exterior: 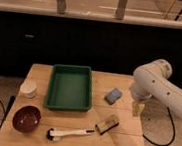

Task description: Place sponge in tray

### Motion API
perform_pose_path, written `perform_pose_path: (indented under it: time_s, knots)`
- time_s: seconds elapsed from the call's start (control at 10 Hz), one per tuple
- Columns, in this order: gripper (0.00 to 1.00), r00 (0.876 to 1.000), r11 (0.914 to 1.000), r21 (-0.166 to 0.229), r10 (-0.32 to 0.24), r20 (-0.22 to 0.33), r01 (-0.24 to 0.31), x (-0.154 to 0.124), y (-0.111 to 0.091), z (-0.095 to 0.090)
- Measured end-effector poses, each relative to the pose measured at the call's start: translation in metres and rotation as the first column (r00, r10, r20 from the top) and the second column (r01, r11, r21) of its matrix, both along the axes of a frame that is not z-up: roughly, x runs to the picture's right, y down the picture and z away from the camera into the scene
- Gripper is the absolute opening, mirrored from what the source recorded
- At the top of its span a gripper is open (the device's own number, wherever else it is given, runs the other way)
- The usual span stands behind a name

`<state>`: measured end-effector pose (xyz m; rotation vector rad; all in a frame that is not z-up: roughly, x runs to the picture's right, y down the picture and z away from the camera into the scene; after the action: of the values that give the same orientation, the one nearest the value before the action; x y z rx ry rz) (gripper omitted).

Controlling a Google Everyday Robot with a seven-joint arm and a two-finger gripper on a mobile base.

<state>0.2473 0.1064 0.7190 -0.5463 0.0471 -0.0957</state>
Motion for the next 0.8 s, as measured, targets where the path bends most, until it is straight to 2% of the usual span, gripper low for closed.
perform_pose_path:
  time_s: [0.2,0.5,0.8]
  knots:
    - [0.8,1.0,0.9998,0.001,-0.021,0.017,0.021,-0.007,0.002,0.016]
    - [0.8,0.998,0.9985,0.004,-0.054,0.04,0.054,-0.022,0.004,0.028]
    - [0.8,0.995,0.9968,0.007,-0.079,0.061,0.079,-0.024,0.007,0.046]
